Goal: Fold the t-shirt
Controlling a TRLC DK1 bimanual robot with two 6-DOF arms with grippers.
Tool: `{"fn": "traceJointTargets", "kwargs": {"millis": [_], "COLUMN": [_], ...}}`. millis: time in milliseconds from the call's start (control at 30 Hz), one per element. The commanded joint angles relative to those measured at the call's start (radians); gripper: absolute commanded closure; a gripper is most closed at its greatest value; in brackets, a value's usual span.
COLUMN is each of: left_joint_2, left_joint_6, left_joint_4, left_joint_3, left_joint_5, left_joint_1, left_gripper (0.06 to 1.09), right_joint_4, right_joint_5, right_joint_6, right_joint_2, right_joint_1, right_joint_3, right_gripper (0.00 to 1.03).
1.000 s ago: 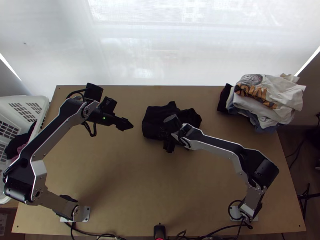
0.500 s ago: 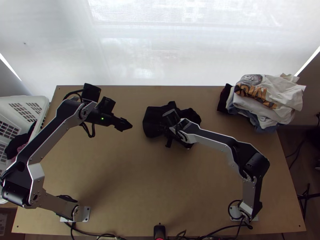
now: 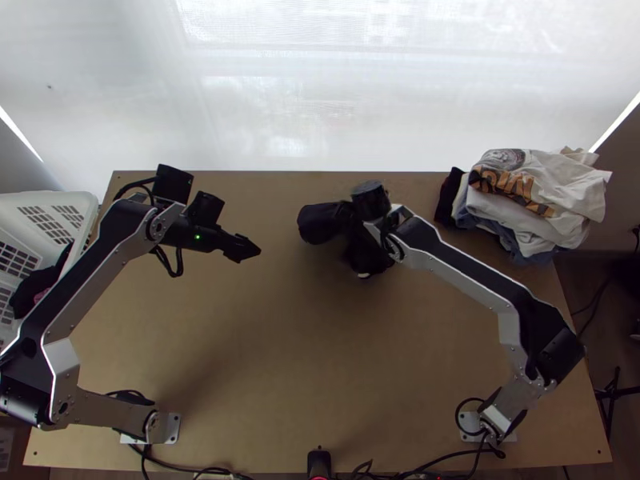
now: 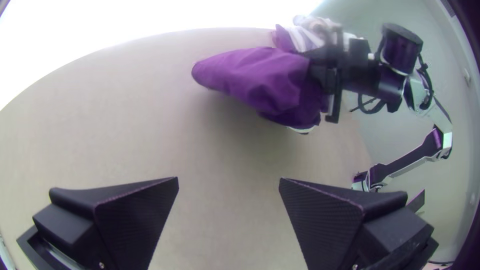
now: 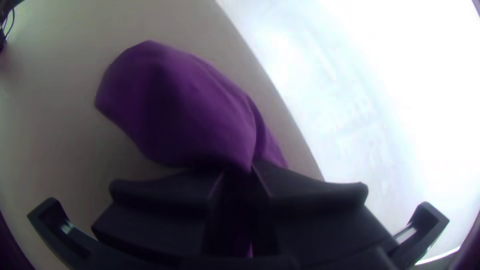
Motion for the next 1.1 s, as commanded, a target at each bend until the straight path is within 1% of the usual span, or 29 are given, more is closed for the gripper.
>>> {"fn": "traceJointTargets", "kwargs": {"millis": [0,300,500,600,767,1000,1067], "left_joint_2": [-0.047,-0.142,-0.199,-0.222,-0.257,-0.335,-0.352], "left_joint_6": [-0.010,-0.016,-0.025,-0.025,-0.022,-0.001,0.007], "left_joint_4": [-0.033,-0.047,-0.047,-0.050,-0.061,-0.081,-0.085], "left_joint_3": [0.000,-0.084,-0.150,-0.171,-0.210,-0.316,-0.340], "left_joint_5": [-0.006,-0.006,-0.005,-0.006,-0.006,-0.009,-0.012], "left_joint_1": [0.030,0.113,0.162,0.174,0.208,0.246,0.257], "left_gripper": [0.11,0.10,0.11,0.11,0.11,0.11,0.11], "right_joint_4": [-0.038,-0.070,-0.105,-0.116,-0.117,-0.145,-0.156], "right_joint_5": [-0.001,-0.001,-0.003,-0.010,-0.081,-0.247,-0.294], "right_joint_6": [0.053,0.067,0.088,0.091,0.096,0.137,0.143], "right_joint_2": [-0.114,-0.255,-0.310,-0.323,-0.312,-0.226,-0.185], "right_joint_1": [-0.057,-0.207,-0.342,-0.433,-0.644,-1.011,-1.098], "right_joint_3": [0.028,0.066,0.149,0.195,0.299,0.499,0.568], "right_gripper": [1.00,1.00,1.00,1.00,1.00,1.00,1.00]}}
